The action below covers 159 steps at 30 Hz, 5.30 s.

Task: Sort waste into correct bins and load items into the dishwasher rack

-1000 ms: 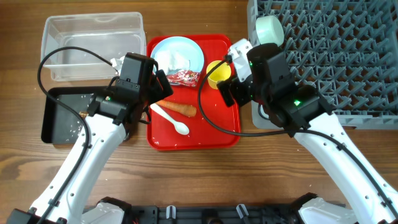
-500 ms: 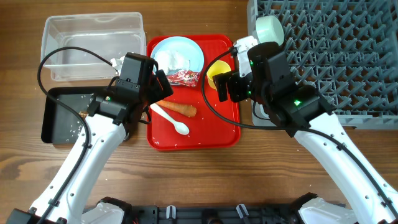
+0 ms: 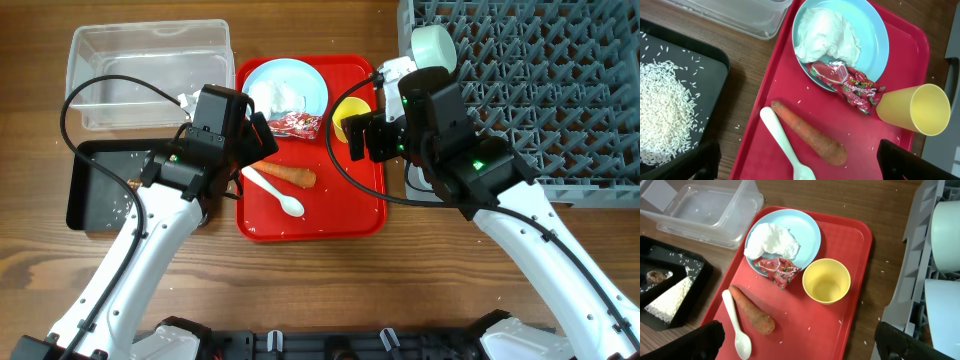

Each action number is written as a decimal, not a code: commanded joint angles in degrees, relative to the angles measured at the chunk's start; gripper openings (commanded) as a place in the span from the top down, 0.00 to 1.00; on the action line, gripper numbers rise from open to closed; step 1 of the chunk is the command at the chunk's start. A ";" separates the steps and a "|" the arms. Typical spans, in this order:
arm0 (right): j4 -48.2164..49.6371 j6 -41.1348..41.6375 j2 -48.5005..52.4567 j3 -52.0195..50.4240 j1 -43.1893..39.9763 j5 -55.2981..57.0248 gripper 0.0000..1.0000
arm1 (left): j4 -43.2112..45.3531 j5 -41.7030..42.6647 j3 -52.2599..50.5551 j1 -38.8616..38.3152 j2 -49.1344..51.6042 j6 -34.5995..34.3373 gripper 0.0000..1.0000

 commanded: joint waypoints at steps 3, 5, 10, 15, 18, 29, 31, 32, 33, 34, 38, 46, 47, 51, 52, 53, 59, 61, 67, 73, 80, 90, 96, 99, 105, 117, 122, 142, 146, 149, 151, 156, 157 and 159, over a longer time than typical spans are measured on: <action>1.68 0.90 3.34 -0.26 -0.09 -1.14 0.00 | -0.02 -0.33 0.37 0.35 0.33 -0.35 0.00; 1.95 0.90 5.33 -0.26 -0.09 -1.14 0.00 | -0.02 -0.33 0.37 0.35 0.33 -0.35 0.00; 2.56 3.45 10.38 -0.26 -0.09 -1.33 0.00 | -0.02 -0.31 0.35 0.35 0.33 -0.37 0.00; 4.63 4.04 11.50 -0.26 -0.09 -1.33 0.04 | -0.02 -0.33 0.37 0.35 0.33 -0.35 0.00; 7.04 4.11 11.50 -0.26 -0.09 -1.31 0.09 | 0.00 -0.37 0.35 0.35 0.33 -0.35 0.00; 12.15 7.17 16.76 -0.26 -0.15 -0.44 0.16 | -1.11 0.92 0.37 0.24 0.33 -0.35 0.00; 12.13 8.74 18.29 -0.26 -0.35 0.11 0.19 | -1.14 0.98 0.37 0.24 0.33 -0.35 0.00; 12.13 9.79 18.91 -0.26 -0.52 0.31 0.20 | -1.11 0.98 0.35 0.24 0.33 -0.35 0.00; 12.13 10.88 19.52 -0.26 -0.85 0.39 0.21 | -1.11 0.98 0.37 0.24 0.33 -0.35 0.00; 12.13 11.78 19.82 -0.26 -1.11 0.39 0.22 | -1.14 0.98 0.37 0.24 0.33 -0.35 0.00; 12.13 13.14 19.85 -0.26 -2.51 0.31 0.26 | -1.33 0.98 0.35 0.24 0.33 -0.35 0.00; 10.32 16.00 19.85 -0.26 -5.53 0.15 0.30 | -0.59 2.08 0.35 0.20 1.84 -0.39 0.09; 10.16 16.02 19.85 -0.26 -5.53 0.02 0.30 | 0.24 2.49 0.35 0.13 2.23 -0.37 0.09; 9.81 15.96 18.51 -0.24 -5.99 -3.82 0.22 | 9.44 9.64 0.33 -0.81 5.81 4.94 0.06; 9.46 15.85 17.55 -0.24 -6.45 -4.39 0.22 | 11.30 12.07 0.35 -1.01 6.80 6.23 0.06; 8.63 15.78 15.65 -0.24 -7.30 -4.79 0.22 | 12.81 14.27 0.55 -1.05 8.28 6.34 0.06; 4.17 11.54 2.40 -0.24 -13.22 -4.76 0.22 | 12.35 19.52 7.67 -1.05 18.80 10.93 0.07; 2.84 11.06 -0.35 -0.24 -13.79 -4.46 0.22 | 11.56 20.06 11.45 -1.22 21.86 12.44 0.06; -0.42 10.08 -2.95 -0.26 -13.92 -2.75 0.22 | 9.20 17.79 23.37 -4.00 32.02 16.85 0.08; -3.15 10.08 -2.54 -0.26 -13.92 0.46 0.22 | 13.03 14.60 23.89 -8.33 38.07 18.38 0.13; -4.92 9.94 -2.54 -0.26 -13.92 0.48 0.22 | 13.44 7.30 23.89 -13.05 39.76 18.34 0.40; -5.40 9.84 -2.54 -0.26 -13.92 0.46 0.23 | 13.49 7.34 23.89 -13.14 39.36 18.16 0.96; -4.87 7.54 -2.54 -0.26 -13.92 -1.86 0.22 | 7.28 15.80 23.91 -7.54 30.84 16.35 0.96; -2.45 5.25 -2.54 -0.26 -13.92 -7.87 0.21 | 4.09 28.44 23.89 -1.07 26.08 16.44 0.96; 6.93 -5.40 -1.75 -0.37 -13.92 -34.88 0.21 | 6.45 76.04 23.89 13.79 24.00 20.87 0.96; 13.42 -18.67 0.09 -0.37 -13.92 -55.67 0.09 | 9.31 99.30 23.89 17.57 24.00 30.58 0.96; 19.87 -18.01 4.24 -0.37 -13.92 -56.50 0.00 | 9.31 99.30 23.89 14.64 24.00 30.58 0.96; 28.41 -14.99 5.95 -0.37 -13.94 -67.78 0.39 | 9.31 95.86 23.89 13.20 24.00 30.56 0.65; 28.39 -11.93 5.92 -0.37 -16.33 -67.78 0.39 | 9.29 94.47 23.89 13.20 24.00 30.56 0.44; 27.47 -8.96 5.84 -0.37 -20.24 -67.80 0.40 | 9.20 91.21 23.89 13.18 24.00 30.56 0.39; 24.26 -7.89 5.51 -0.37 -23.78 -66.75 0.41 | 7.52 84.06 23.89 13.18 24.00 30.56 0.32; 14.47 -8.13 4.00 -0.37 -28.83 -59.06 0.42 | 1.20 67.32 23.89 13.18 24.00 30.56 0.28; 11.91 -8.17 2.97 -0.37 -29.62 -56.22 0.42 | -0.61 62.07 23.89 13.07 24.00 30.53 0.25; 9.84 -8.11 1.88 -0.35 -29.90 -53.72 0.42 | -2.08 57.29 23.89 12.72 24.00 30.56 0.23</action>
